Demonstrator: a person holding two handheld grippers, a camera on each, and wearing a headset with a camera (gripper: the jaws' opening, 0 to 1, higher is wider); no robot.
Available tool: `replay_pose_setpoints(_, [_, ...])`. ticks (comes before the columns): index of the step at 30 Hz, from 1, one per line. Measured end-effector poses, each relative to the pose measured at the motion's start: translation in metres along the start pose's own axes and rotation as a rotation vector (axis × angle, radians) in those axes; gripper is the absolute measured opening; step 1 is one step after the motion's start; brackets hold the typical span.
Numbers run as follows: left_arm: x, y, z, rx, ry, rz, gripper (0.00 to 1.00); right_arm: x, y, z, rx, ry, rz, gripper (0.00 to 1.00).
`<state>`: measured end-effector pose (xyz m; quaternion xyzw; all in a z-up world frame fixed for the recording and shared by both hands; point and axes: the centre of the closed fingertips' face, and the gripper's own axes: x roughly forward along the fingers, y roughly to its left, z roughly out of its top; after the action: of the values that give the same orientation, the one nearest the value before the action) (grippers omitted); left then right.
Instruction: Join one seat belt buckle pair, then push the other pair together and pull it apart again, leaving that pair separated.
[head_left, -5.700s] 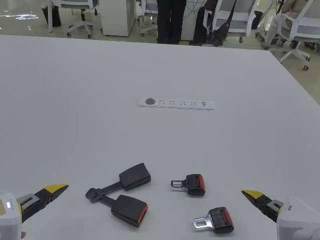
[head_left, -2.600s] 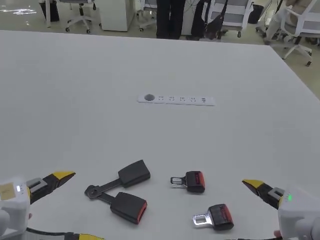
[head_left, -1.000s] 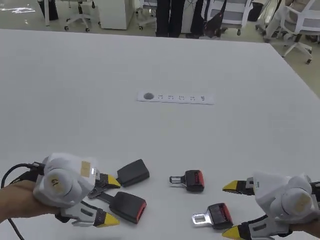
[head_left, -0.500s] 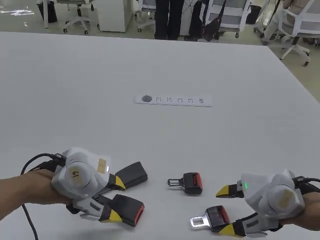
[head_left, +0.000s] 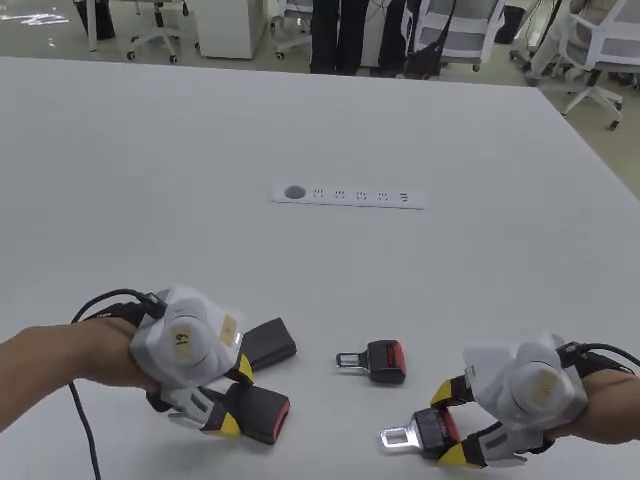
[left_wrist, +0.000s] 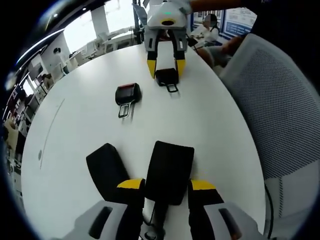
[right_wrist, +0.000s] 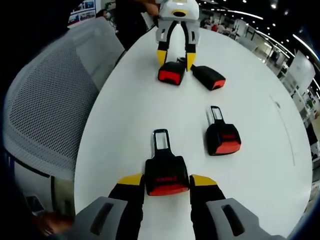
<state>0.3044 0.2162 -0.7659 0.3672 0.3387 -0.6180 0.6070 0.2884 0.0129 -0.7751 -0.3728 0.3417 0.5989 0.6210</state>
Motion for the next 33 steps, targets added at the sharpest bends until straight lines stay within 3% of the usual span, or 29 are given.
replay_pose_setpoints(13, [0.0,0.005,-0.006,-0.014,0.012,0.016,0.33,0.001,0.001,0.004,0.068,-0.005,-0.004,0.31])
replay_pose_setpoints(33, [0.001,0.005,-0.005,-0.075,0.016,0.017,0.32,0.009,-0.003,0.021,0.093,-0.024,-0.02,0.31])
